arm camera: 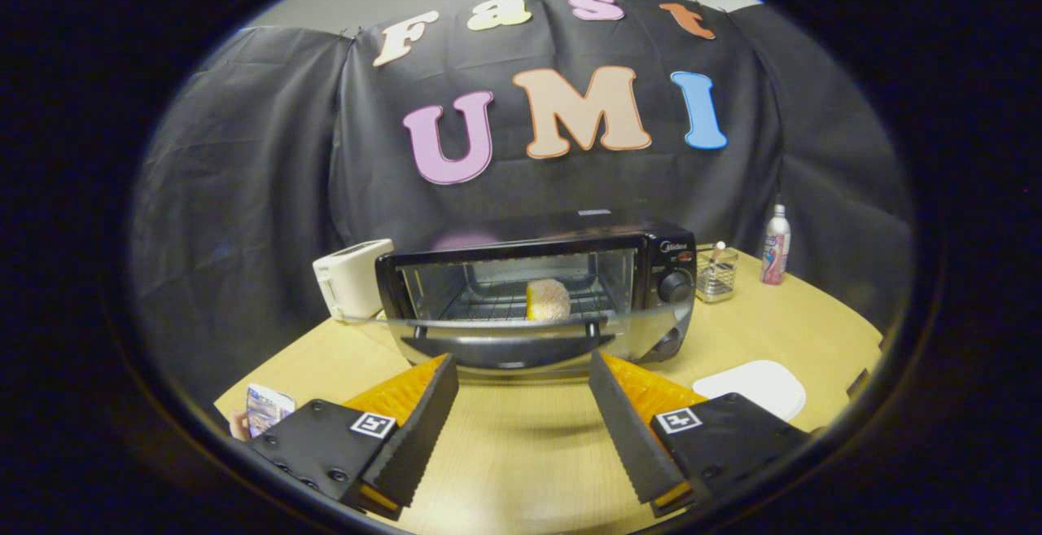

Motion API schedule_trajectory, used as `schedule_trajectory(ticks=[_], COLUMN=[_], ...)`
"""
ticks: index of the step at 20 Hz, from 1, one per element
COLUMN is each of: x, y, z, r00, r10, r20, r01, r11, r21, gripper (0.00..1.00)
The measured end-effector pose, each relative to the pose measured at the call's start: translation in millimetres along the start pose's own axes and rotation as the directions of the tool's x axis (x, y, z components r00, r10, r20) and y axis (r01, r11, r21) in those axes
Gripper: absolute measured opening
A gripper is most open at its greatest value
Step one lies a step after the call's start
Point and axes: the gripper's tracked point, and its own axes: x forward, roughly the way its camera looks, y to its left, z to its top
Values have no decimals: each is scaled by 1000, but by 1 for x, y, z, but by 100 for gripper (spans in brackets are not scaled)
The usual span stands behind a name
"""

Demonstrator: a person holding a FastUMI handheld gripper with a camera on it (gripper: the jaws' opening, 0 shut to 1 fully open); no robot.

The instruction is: Open the toaster oven, put the food inside, and close the toaster oven door.

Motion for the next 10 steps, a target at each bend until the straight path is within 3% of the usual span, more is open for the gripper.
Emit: schedule_trajectory(ticks=[3, 10], x=[33, 67], y=[-3, 6], z=[-11, -1], r00=[998, 999], r10=[-28, -21], r20=[-47, -45], r01=[25, 20], r11=[998, 999], r21=[-59, -25], gripper=[99, 100])
